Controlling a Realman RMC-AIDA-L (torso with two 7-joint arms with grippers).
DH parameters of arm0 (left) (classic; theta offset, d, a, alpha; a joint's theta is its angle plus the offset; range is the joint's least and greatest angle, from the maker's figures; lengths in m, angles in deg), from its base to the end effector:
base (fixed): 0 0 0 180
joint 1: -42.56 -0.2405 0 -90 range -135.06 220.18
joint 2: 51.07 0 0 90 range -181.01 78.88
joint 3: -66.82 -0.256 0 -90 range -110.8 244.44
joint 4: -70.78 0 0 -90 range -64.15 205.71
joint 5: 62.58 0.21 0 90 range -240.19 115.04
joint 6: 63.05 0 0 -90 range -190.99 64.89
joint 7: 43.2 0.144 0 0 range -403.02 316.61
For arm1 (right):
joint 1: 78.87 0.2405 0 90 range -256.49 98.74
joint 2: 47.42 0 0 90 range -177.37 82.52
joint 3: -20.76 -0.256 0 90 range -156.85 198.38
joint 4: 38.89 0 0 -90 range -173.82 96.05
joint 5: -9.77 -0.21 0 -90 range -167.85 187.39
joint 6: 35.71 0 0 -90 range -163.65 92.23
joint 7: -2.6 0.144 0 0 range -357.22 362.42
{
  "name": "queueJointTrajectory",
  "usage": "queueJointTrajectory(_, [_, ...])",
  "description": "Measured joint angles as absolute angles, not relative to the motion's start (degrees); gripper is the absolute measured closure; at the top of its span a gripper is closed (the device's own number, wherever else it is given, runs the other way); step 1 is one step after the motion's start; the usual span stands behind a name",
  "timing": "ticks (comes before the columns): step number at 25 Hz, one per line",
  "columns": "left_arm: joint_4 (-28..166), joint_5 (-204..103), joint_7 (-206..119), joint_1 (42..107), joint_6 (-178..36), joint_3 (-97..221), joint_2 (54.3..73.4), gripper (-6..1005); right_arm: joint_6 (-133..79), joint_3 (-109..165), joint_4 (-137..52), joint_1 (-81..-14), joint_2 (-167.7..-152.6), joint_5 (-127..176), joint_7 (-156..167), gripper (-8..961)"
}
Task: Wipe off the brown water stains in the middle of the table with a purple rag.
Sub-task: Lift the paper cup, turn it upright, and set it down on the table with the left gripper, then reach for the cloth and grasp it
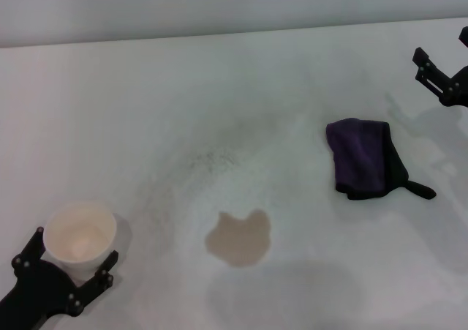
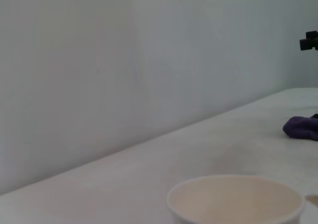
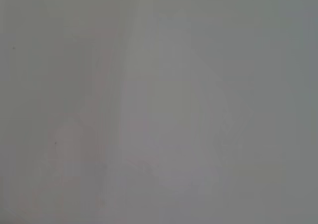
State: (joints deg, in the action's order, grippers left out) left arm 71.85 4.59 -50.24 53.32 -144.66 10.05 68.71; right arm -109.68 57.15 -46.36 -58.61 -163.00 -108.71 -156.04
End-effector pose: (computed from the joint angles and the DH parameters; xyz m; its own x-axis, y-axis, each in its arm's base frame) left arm -0.3548 0.1840 -0.0730 0.8574 0.0446 0.5128 0.4235 -0.6273 -0.6535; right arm 0.3676 0.3020 0.0327 0.7880 0.0419 -0.6143 -0.5830 -0.2703 -0.7662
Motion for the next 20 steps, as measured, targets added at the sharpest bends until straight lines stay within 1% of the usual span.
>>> queueJointTrajectory(20, [74.5, 4.5, -49.9, 51.2, -143.9, 10.0, 68.73, 115, -108.9, 57.2, -46.0, -58.7, -162.89, -108.7, -156.7, 84])
